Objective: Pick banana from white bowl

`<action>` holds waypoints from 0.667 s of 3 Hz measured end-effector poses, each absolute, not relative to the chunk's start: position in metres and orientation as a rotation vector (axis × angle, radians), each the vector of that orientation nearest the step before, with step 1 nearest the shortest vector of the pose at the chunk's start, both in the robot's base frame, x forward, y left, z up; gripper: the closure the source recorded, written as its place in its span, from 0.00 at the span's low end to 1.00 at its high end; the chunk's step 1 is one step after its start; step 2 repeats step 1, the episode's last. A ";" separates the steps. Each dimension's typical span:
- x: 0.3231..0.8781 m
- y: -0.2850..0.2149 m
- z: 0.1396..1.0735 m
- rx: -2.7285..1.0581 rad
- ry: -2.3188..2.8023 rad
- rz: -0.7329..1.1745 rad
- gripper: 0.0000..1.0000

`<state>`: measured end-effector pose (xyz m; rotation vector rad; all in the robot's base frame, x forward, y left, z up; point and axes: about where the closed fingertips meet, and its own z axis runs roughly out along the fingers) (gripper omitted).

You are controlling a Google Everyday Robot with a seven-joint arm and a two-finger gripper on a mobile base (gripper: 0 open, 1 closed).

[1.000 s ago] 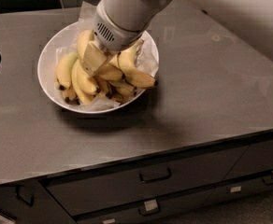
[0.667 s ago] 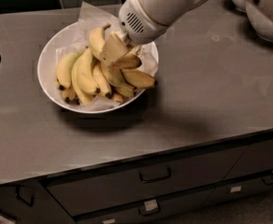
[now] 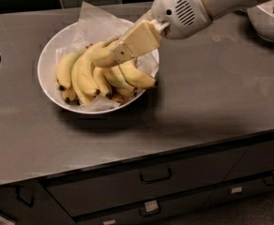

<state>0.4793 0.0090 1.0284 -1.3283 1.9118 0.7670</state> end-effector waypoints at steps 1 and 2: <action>0.472 0.013 1.034 -1.393 1.836 0.761 1.00; 0.472 0.013 1.034 -1.393 1.836 0.761 1.00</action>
Offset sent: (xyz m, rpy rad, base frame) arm 0.0000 0.0000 0.0000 0.0000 0.0000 0.0000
